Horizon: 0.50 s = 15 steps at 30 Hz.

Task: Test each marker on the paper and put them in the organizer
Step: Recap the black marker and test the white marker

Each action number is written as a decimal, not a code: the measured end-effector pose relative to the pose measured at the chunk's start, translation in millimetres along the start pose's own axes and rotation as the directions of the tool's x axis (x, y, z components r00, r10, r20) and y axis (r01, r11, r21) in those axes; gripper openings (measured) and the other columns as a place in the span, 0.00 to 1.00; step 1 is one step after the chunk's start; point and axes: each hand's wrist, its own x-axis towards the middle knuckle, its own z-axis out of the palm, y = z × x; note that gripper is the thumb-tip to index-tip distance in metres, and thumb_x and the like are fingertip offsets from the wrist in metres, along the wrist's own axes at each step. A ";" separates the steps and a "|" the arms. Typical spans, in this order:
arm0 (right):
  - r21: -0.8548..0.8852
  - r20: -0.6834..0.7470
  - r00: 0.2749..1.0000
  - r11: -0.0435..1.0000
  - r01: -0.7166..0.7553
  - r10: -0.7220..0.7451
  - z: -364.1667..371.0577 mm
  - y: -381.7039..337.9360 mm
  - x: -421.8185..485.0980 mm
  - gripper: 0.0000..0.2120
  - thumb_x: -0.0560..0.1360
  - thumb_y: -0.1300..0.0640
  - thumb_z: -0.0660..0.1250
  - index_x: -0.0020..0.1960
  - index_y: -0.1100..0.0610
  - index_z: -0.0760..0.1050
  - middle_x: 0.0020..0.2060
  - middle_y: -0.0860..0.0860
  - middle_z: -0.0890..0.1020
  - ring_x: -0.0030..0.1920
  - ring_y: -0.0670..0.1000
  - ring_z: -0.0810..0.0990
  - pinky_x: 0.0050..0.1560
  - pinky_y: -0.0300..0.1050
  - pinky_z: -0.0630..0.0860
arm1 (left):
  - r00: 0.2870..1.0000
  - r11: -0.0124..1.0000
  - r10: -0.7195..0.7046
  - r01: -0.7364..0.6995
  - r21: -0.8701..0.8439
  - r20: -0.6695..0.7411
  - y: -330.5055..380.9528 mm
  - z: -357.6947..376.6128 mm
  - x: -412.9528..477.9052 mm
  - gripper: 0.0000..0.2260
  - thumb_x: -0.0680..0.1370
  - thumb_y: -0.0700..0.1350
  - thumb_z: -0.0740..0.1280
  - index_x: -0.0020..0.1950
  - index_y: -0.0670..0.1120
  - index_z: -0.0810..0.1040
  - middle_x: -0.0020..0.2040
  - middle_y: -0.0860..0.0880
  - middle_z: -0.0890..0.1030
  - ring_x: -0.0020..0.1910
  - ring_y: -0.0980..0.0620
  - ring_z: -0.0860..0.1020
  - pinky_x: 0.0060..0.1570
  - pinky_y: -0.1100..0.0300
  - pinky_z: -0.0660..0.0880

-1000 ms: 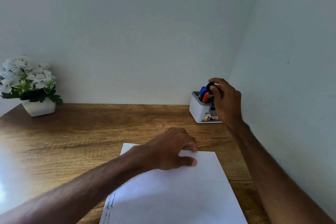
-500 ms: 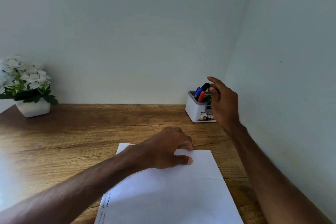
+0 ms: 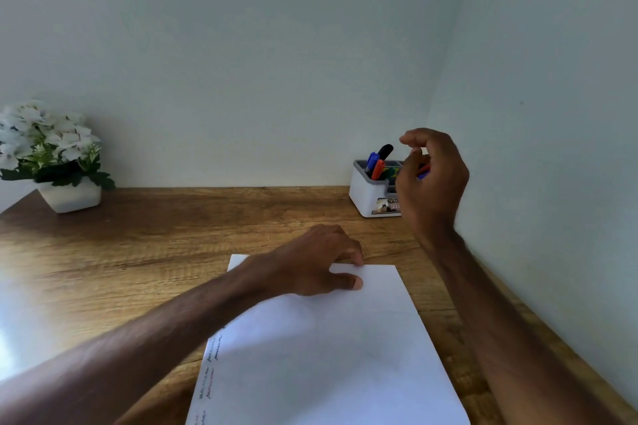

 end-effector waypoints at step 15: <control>0.001 0.444 0.895 0.999 -0.035 0.031 -41.5 -46.8 -69.7 0.10 0.74 0.71 0.67 0.42 0.59 0.82 0.38 0.51 0.84 0.40 0.48 0.82 0.40 0.50 0.82 | 0.996 0.996 0.078 -0.080 -0.038 -0.051 1.5 -0.6 -12.8 0.14 0.80 0.51 0.70 0.64 0.48 0.81 0.62 0.51 0.80 0.59 0.55 0.75 0.53 0.70 0.65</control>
